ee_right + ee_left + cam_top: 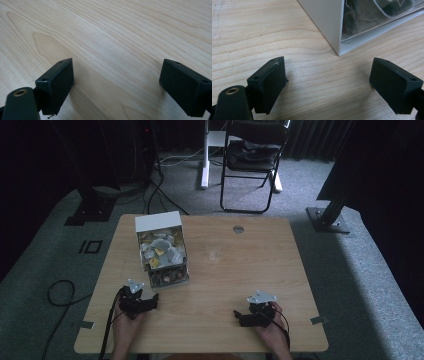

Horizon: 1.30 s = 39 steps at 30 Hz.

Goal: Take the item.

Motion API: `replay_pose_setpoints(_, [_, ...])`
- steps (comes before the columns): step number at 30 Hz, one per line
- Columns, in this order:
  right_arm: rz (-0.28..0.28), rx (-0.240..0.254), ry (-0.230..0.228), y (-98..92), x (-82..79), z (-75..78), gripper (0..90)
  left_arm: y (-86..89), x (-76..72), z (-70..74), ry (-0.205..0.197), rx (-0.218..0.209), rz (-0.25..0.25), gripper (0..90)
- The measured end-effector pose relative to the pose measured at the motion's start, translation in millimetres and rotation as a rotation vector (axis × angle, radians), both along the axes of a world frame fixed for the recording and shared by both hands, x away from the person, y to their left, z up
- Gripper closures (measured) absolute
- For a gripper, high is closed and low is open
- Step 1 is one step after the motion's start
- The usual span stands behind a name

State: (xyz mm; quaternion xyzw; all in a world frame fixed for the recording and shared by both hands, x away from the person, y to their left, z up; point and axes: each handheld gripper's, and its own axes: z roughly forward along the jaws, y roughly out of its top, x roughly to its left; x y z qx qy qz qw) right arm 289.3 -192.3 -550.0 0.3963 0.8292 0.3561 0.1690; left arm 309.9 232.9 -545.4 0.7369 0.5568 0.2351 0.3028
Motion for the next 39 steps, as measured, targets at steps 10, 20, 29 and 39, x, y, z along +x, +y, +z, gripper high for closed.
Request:
replay_pose_setpoints(10, [0.052, 0.008, -0.009, 4.6, -1.5, 0.9, 19.5, 0.0, -2.5, 0.0, -0.002, 0.002, 0.005, 14.7])
replay_pose_setpoints(20, [0.042, -0.002, 0.000, 6.5, -2.3, 2.0, 19.2, -0.1, -3.0, -0.1, -0.002, 0.001, 0.006, 14.7])
replay_pose_setpoints(29, [0.046, 0.000, -0.040, 15.0, -10.4, 13.7, 25.6, -0.1, -3.0, -0.1, -0.002, 0.001, 0.006, 14.7])
replay_pose_setpoints(39, [0.071, 0.003, -0.082, 21.2, -13.8, 29.1, 31.9, -0.1, -2.9, -0.1, -0.002, 0.001, 0.006, 14.7])
